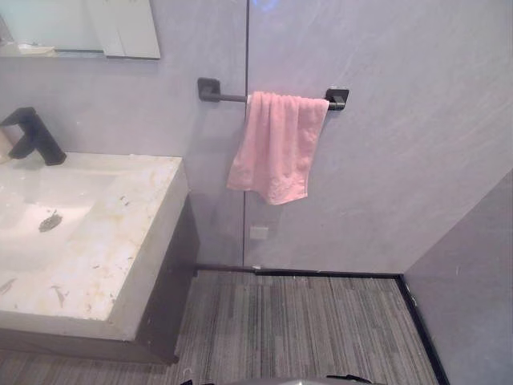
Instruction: Organize the bathroom.
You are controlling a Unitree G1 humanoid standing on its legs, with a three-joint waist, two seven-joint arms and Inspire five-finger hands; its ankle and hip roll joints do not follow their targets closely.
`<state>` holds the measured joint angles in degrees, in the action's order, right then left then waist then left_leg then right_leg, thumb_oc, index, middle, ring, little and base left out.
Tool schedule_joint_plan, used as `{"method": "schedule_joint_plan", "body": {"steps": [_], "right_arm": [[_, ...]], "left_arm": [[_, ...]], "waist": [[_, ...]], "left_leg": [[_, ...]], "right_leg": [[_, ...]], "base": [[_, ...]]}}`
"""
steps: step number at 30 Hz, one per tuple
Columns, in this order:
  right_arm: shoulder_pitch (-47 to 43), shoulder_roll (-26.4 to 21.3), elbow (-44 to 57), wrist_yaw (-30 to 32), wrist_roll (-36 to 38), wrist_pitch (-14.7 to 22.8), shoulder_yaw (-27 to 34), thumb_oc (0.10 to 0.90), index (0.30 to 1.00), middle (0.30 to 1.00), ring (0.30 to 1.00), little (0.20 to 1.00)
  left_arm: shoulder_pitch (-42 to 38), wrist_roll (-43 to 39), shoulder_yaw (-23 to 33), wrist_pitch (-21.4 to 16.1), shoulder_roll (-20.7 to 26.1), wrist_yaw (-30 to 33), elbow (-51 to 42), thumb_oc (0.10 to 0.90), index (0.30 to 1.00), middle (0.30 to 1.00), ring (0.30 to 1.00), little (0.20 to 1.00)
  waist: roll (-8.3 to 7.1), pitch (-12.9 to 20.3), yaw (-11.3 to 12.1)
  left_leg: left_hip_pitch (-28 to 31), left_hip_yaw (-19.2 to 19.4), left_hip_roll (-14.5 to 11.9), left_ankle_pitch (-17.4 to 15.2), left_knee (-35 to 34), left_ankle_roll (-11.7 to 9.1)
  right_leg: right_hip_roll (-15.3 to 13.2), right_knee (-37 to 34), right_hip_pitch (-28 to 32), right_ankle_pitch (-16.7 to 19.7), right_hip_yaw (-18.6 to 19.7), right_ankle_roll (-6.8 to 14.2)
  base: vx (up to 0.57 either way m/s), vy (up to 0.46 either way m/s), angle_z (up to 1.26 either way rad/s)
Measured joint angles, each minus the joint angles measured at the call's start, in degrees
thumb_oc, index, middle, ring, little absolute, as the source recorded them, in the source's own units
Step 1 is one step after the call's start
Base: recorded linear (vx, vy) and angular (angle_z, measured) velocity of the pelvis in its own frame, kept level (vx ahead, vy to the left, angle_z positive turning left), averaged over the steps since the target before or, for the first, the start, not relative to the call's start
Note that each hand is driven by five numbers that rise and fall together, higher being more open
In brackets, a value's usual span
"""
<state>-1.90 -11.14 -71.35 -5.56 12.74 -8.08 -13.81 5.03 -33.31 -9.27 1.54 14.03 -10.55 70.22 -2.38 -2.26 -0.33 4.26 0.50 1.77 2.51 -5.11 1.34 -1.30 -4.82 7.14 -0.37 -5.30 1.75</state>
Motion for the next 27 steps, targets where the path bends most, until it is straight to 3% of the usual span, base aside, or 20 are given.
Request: {"method": "schedule_joint_plan", "body": {"steps": [22, 27], "right_arm": [[-0.03, -0.06, -0.03, -0.16, 0.00, 0.02, -0.01, 0.800, 0.900, 0.900, 0.900, 0.900], [-0.16, 0.20, -0.07, 2.41, 1.27, -1.54, 0.29, 0.800, 0.900, 0.900, 0.900, 0.900]], "left_arm": [[-0.06, -0.23, 0.10, 0.89, -0.03, 0.27, 0.13, 0.800, 0.900, 0.900, 0.900, 0.900], [-0.11, -0.27, 0.08, 1.11, -0.04, 0.46, 0.13, 0.800, 0.900, 0.900, 0.900, 0.900]], "waist": [[-0.07, -0.01, 0.00], [-0.04, -0.02, 0.02]], "left_leg": [[-0.01, 0.01, 0.00, 0.00, 0.00, 0.00], [0.00, 0.02, 0.00, 0.00, 0.00, 0.00]], "right_leg": [[0.00, 0.00, -0.02, 0.00, 0.00, 0.00], [0.00, 0.00, -0.01, 0.00, 0.02, 0.00]], "base": [[0.00, 0.000, 0.00], [0.00, 0.000, 0.00]]}}
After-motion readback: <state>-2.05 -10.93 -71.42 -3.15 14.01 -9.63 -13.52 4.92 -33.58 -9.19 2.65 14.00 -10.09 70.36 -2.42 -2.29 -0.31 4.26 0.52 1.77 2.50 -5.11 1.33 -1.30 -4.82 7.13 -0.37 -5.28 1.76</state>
